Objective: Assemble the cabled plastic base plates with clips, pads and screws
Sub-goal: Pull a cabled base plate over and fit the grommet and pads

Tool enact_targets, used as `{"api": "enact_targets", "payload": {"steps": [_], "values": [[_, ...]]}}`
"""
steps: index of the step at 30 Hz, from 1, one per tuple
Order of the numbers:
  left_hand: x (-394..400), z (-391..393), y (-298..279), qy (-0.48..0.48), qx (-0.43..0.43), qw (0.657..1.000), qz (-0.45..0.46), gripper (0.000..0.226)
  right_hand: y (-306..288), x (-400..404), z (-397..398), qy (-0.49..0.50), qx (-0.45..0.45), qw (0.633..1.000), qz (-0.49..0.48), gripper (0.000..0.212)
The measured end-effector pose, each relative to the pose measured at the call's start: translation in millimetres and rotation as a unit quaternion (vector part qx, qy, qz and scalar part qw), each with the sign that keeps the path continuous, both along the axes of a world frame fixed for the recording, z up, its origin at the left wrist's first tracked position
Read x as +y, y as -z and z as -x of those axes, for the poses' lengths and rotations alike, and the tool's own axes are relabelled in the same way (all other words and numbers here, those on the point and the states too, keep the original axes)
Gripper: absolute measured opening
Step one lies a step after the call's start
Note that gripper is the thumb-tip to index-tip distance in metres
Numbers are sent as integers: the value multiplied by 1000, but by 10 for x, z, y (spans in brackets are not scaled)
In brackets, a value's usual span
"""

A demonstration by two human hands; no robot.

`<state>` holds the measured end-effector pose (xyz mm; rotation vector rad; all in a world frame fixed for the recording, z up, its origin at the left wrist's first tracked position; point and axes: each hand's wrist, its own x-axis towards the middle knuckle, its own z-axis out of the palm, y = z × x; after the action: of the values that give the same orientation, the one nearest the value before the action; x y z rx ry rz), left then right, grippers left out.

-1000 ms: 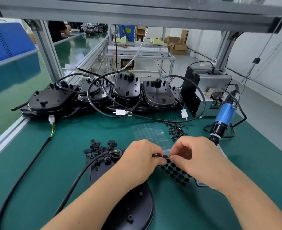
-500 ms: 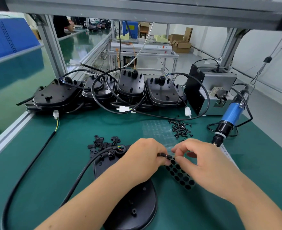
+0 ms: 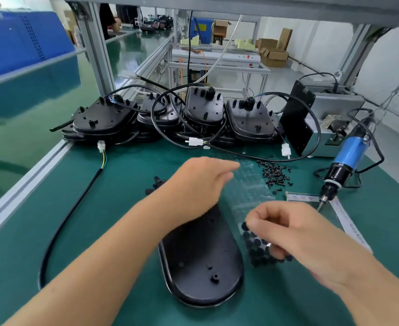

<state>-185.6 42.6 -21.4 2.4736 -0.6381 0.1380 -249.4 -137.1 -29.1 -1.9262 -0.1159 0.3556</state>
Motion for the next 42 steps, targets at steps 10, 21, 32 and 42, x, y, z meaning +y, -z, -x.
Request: {"api": "enact_targets", "payload": {"steps": [10,21,32,42], "values": [[557,4,385,-158,74,981,86,29,131,401,-262,70,49,995,50,14],[581,-1,441,-155,102,973,134,29,197,494,-303,66,10,993,95,18],[579,-13,458,-154,105,973,139,29,214,501,-294,58,-19,993,100,17],[570,-6,466,-158,99,972,143,29,279,499,-300,67,-63,989,117,12]]}}
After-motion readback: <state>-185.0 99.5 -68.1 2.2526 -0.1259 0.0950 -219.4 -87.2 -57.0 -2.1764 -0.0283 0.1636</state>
